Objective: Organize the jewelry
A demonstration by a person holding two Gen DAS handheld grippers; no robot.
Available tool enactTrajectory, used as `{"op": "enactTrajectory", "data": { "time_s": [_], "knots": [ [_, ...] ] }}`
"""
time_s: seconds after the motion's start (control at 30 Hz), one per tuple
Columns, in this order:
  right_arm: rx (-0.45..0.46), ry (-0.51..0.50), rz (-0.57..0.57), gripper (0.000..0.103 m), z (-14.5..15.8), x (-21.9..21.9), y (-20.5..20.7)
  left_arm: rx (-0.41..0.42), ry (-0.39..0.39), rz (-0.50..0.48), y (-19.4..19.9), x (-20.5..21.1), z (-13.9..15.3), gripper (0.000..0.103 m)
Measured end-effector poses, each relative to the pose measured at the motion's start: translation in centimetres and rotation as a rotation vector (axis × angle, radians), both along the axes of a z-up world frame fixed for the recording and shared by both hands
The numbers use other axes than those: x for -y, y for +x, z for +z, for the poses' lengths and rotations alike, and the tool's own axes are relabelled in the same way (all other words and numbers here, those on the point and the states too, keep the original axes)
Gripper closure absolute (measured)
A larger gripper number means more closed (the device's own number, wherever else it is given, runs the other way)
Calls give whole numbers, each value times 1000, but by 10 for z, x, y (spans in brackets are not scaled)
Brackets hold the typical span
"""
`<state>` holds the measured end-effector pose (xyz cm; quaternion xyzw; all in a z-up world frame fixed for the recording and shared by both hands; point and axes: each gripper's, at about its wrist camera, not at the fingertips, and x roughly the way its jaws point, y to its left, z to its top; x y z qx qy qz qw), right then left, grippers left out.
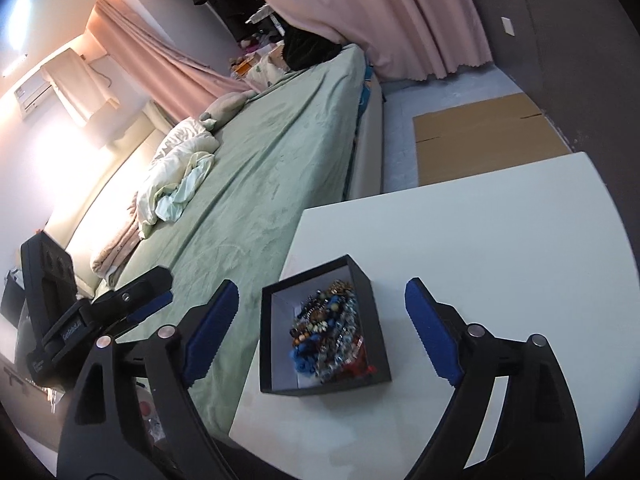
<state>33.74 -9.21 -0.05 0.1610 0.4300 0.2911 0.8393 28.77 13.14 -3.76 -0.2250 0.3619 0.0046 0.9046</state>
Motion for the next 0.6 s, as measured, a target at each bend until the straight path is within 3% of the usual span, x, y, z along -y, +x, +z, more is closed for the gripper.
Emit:
{"op": "enactTrajectory", "data": {
  "time_s": [0.4,0.6],
  "knots": [
    [25,-58,-21,5,42,31,-53,16,45,-57,-48,24,33,9],
    [39,-91,-12,5,62,43,-89,45,89,-93,-82,38,55,8]
  ]
}}
